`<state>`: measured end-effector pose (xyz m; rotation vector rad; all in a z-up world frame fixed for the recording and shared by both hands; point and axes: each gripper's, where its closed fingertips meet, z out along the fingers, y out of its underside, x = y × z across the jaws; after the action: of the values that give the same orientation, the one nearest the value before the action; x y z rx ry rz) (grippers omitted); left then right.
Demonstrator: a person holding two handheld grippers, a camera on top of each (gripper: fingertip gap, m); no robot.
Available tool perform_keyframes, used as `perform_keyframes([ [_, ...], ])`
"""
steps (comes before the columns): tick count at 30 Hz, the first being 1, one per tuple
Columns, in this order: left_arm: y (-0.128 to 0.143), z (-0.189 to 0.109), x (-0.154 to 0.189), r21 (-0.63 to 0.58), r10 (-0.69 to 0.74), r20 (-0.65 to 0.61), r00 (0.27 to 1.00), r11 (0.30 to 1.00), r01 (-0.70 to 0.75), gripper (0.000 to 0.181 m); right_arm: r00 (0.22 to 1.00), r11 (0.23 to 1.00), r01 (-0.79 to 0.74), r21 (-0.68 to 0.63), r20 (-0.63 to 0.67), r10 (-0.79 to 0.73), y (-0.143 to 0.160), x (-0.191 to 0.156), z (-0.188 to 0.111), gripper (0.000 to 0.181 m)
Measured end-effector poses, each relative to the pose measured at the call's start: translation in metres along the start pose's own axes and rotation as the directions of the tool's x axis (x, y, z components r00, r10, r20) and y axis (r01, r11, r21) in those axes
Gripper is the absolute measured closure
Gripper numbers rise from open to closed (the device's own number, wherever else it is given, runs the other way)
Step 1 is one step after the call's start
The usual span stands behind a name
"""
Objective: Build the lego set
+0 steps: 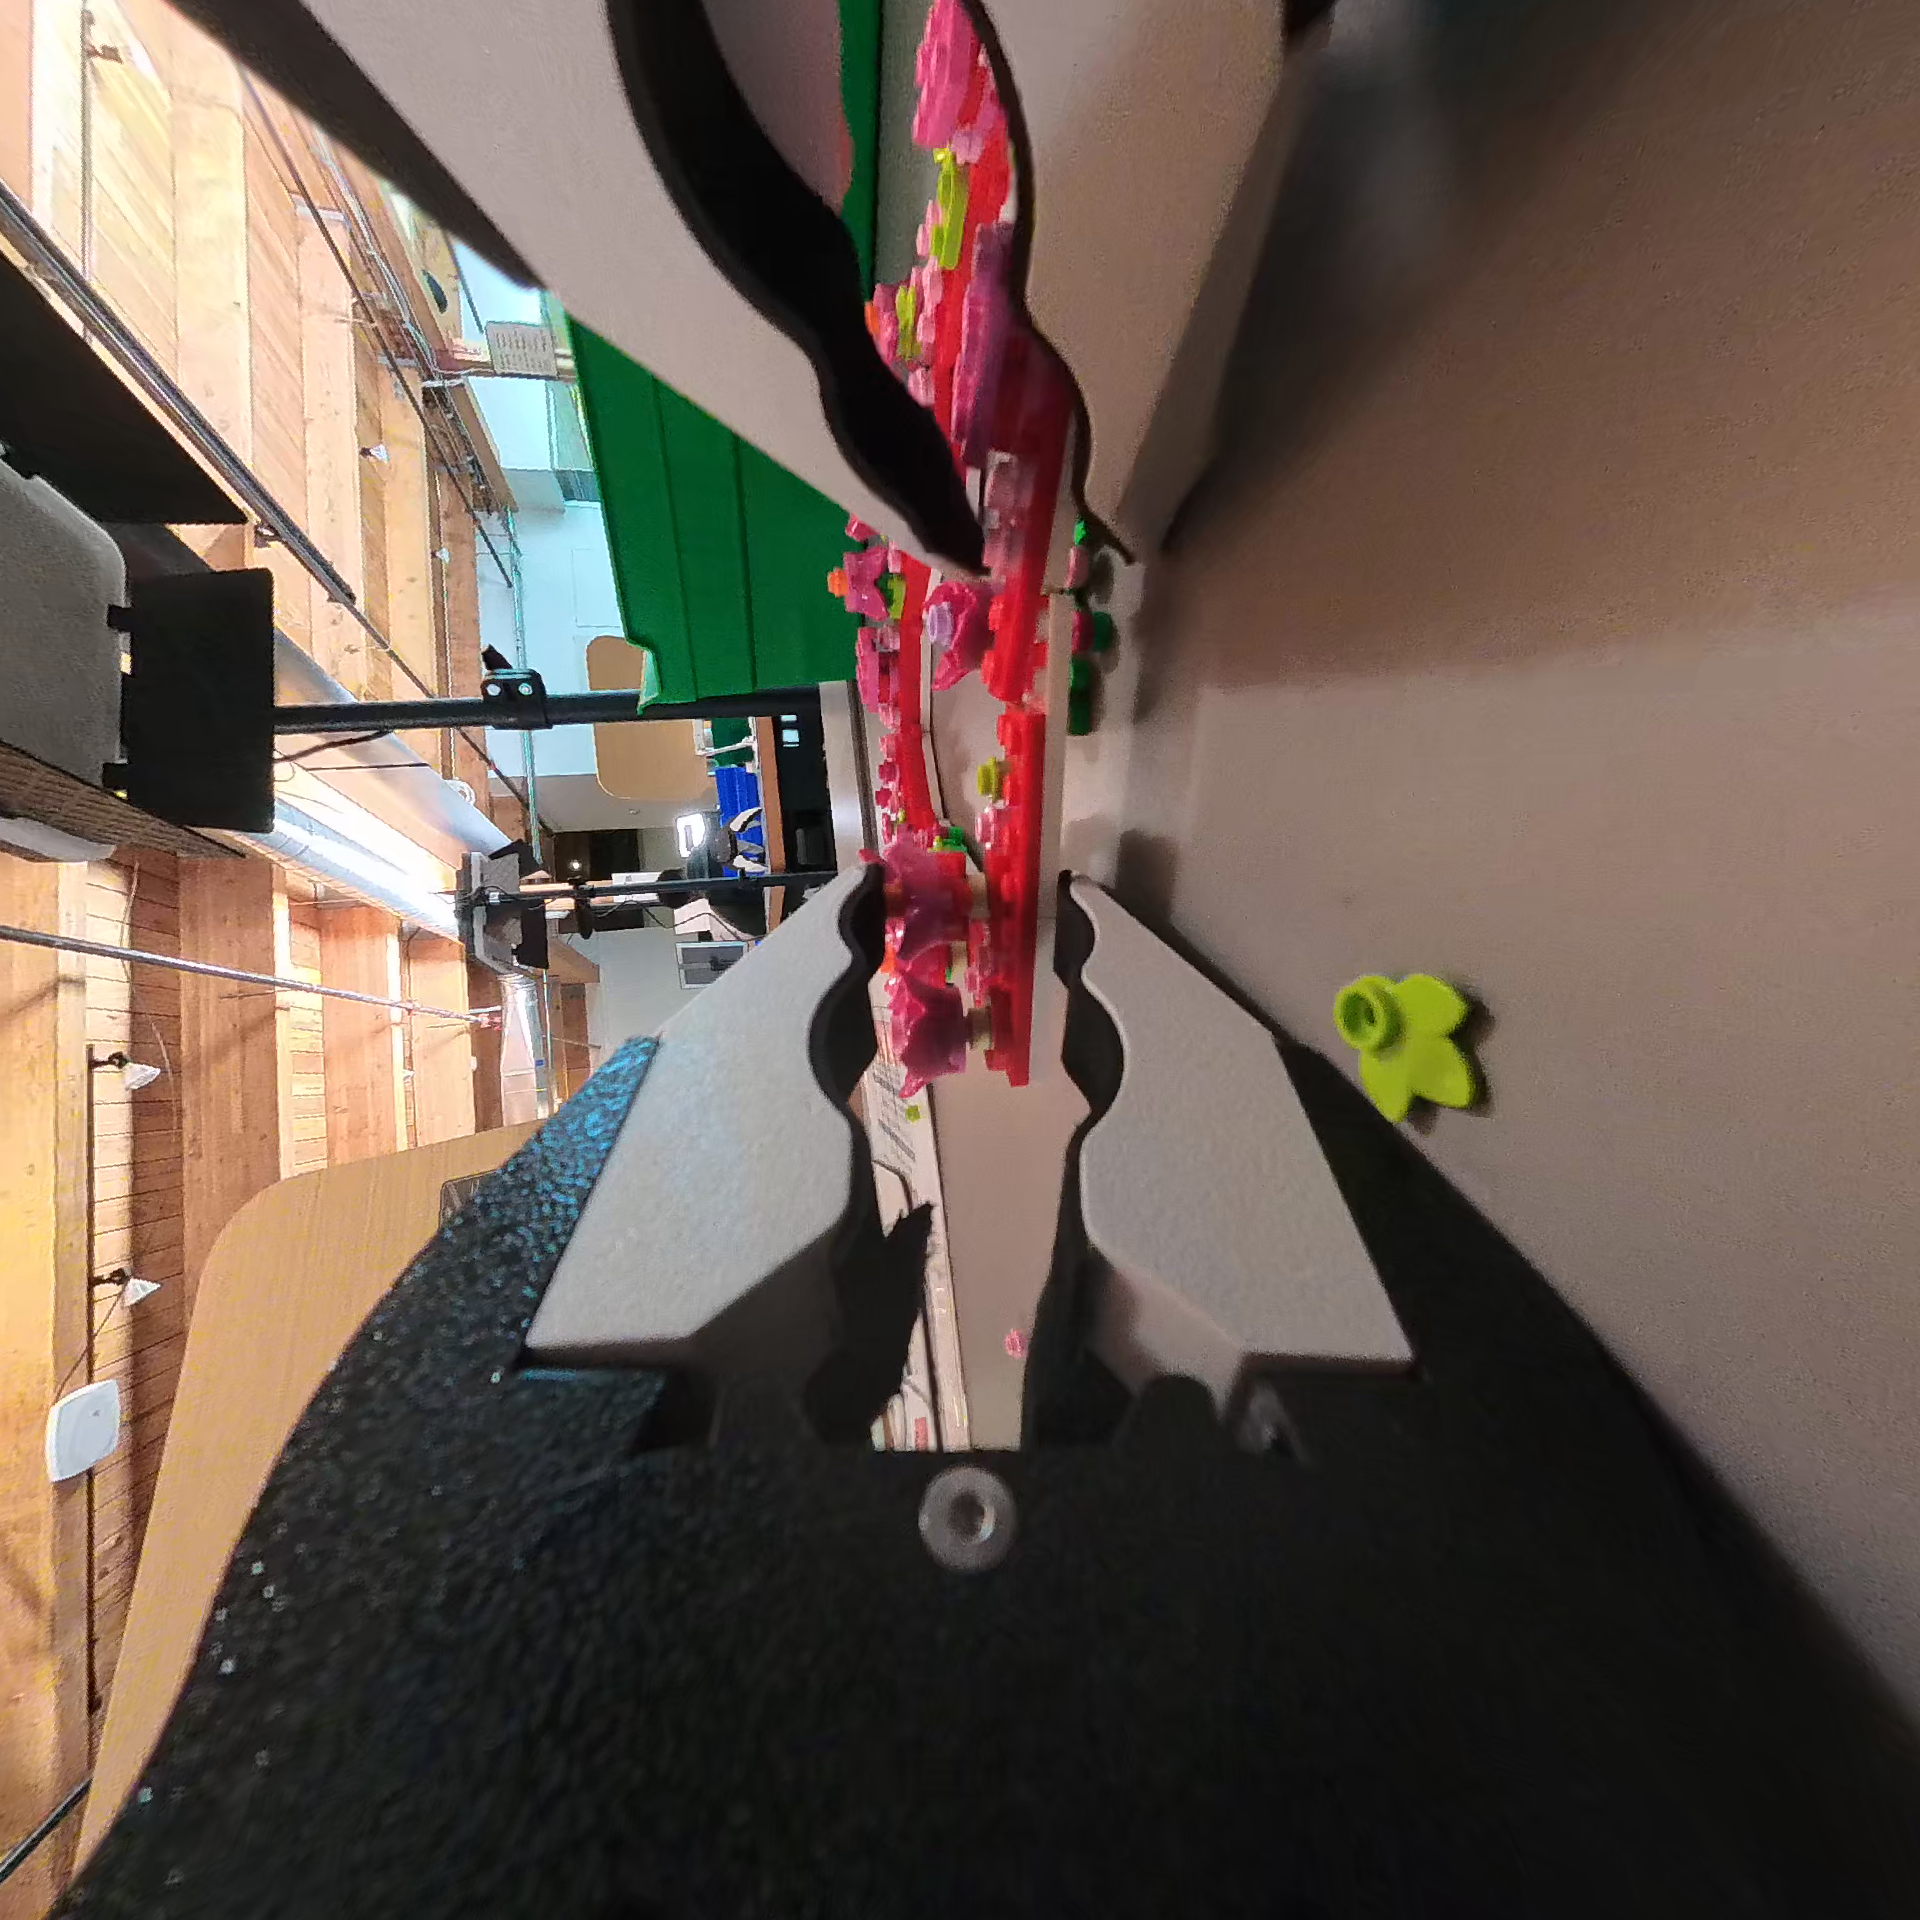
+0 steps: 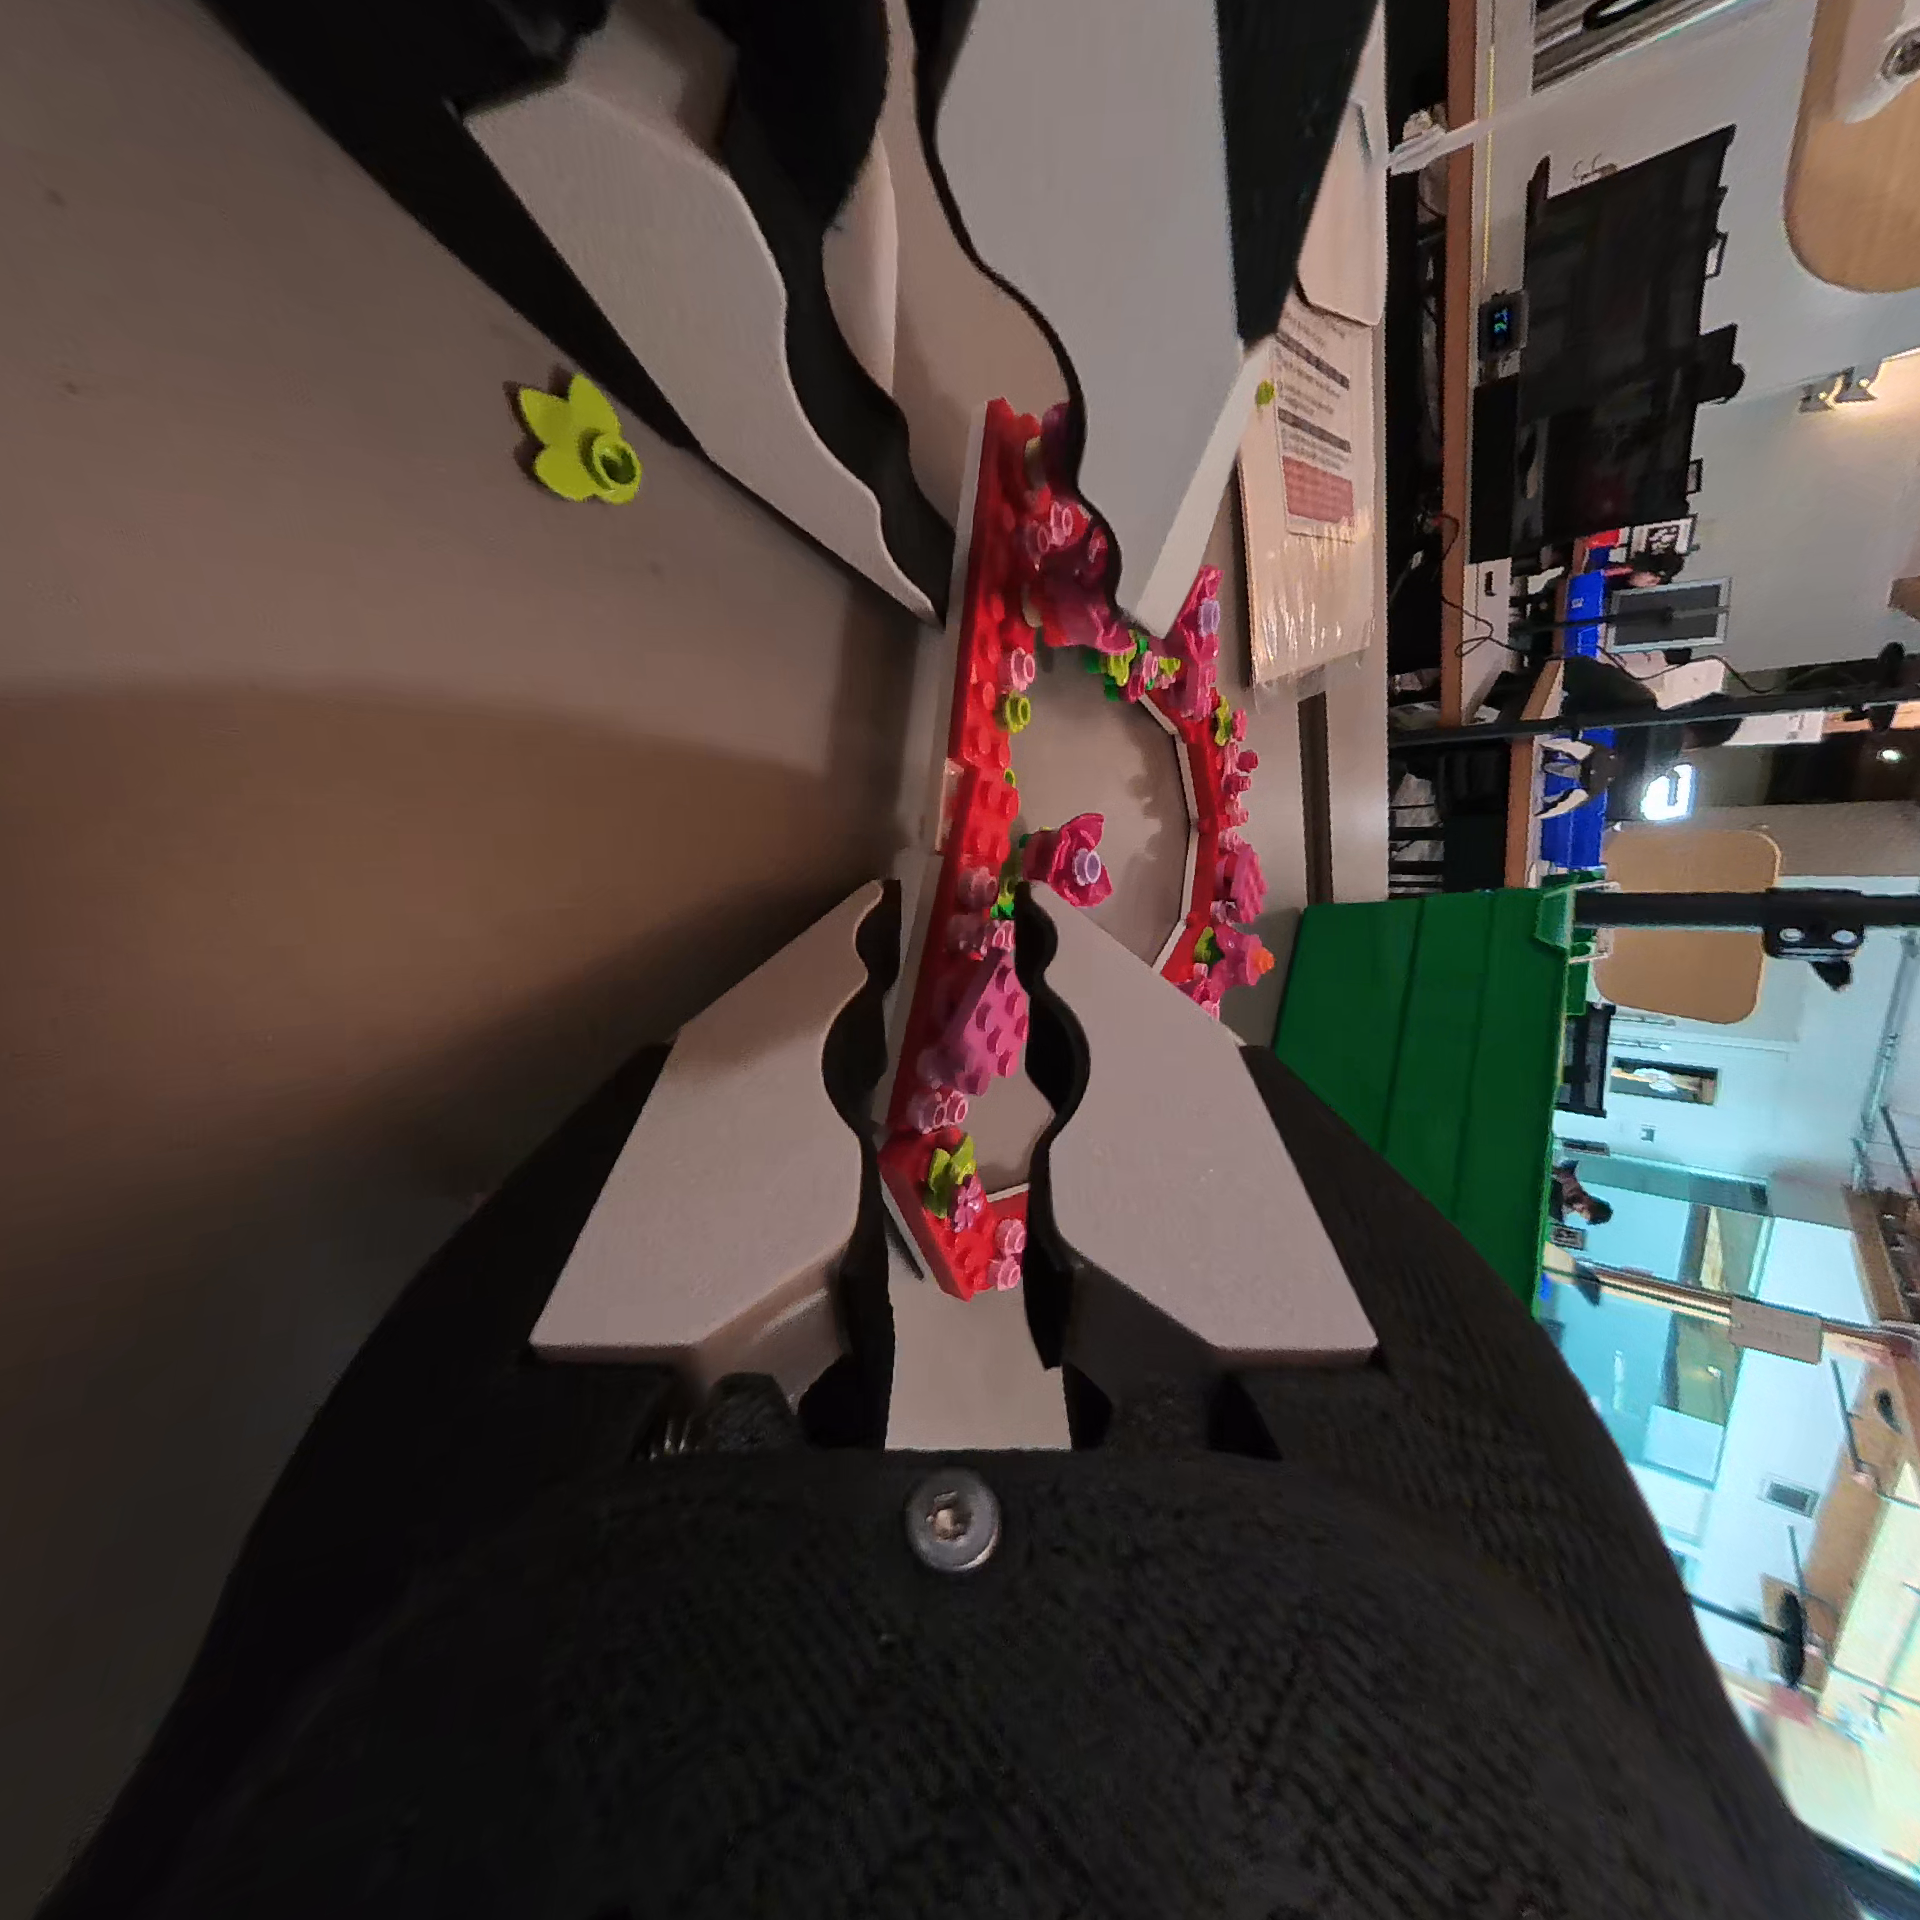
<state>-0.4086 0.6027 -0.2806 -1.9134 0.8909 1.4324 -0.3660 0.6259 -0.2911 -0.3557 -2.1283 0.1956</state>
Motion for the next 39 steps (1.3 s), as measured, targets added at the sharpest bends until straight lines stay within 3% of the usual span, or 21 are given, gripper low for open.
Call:
perform_keyframes([
  [11, 0.000, 0.001, -0.001, -0.013, 0.007, 0.009, 1.000, 1.000, -0.007, 0.151, 0.996, 0.998, 0.055, 0.041, -0.069, -0.052, -0.014, 0.001, 0.003, 0.158],
  [19, 0.001, 0.002, -0.001, -0.001, -0.029, 0.002, 1.000, 1.000, 0.029, 0.151, 0.987, 0.989, 0.116, 0.095, -0.119, -0.105, -0.015, 0.003, 0.003, 0.165],
  [39, -0.002, 0.003, -0.001, 0.029, -0.037, -0.003, 0.999, 0.999, 0.038, 0.152, 0.976, 0.976, 0.180, 0.122, -0.143, -0.162, -0.012, 0.001, 0.007, 0.172],
])
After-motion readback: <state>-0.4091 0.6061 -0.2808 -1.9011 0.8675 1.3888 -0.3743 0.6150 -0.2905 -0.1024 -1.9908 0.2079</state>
